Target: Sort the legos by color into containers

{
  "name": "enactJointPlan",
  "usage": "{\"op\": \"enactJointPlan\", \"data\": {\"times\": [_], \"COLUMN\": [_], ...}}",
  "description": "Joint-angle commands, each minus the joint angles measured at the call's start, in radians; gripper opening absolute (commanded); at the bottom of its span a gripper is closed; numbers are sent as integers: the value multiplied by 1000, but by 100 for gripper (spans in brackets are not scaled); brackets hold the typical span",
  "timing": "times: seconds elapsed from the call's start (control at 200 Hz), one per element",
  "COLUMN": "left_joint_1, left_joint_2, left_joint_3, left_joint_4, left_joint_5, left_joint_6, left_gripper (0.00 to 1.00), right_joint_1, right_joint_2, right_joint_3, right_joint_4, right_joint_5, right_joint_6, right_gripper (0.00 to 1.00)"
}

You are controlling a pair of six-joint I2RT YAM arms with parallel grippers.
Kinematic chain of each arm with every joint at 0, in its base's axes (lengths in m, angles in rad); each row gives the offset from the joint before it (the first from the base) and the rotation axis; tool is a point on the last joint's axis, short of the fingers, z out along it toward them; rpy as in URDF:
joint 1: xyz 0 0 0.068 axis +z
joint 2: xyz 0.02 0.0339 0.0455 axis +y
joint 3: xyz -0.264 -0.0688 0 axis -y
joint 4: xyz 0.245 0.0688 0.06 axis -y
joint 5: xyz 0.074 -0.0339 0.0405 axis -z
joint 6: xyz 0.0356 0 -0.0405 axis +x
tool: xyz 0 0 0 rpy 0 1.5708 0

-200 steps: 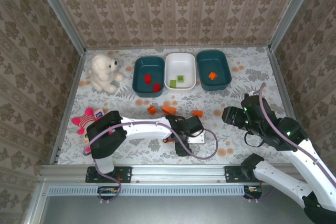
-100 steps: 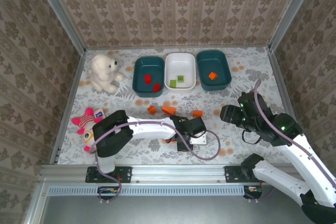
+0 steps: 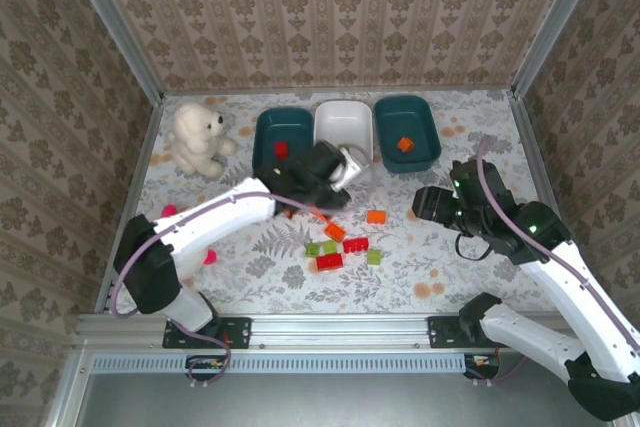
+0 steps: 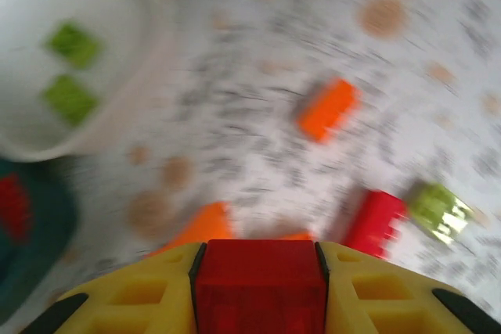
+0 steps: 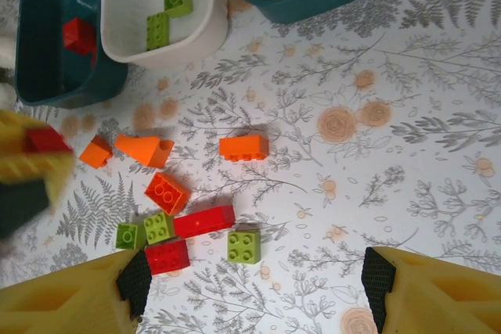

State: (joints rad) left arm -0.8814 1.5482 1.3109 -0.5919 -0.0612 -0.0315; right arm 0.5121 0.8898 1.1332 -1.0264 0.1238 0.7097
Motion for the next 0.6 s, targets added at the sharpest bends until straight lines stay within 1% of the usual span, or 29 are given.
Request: {"op": "enactJointPlan", "data": {"times": [0.0,0.145,0.215,0.275,0.41,0.595], "left_joint_1": [126,283,345,380,416,419], "left_joint_2": [50,180,247,297,409,523], "left_joint_3": [31,130,178,212,311,399], "left_joint_4": [-120,-196,-215,-219,-252,-269], "left_joint_5": [4,8,16,19,4,14], "left_joint_6": [-120,-177,-213,-228,-231,-219], "left_gripper": [35,35,35,34,34,35], "right_joint_1": [-7,-7,-7,-5,-7,-11], "right_joint_2": [65,162,216,247,286,316], "right_joint_3": [18,17,29,39,57,66], "right_joint_4": [82,216,240,256,272,270], "right_joint_5": [-107,-309,-359,-379,-396,-411], "right_joint_6": [-46,-85,-93,-96,-109,-121], "right_gripper": [74,74,74,74,74,74]}}
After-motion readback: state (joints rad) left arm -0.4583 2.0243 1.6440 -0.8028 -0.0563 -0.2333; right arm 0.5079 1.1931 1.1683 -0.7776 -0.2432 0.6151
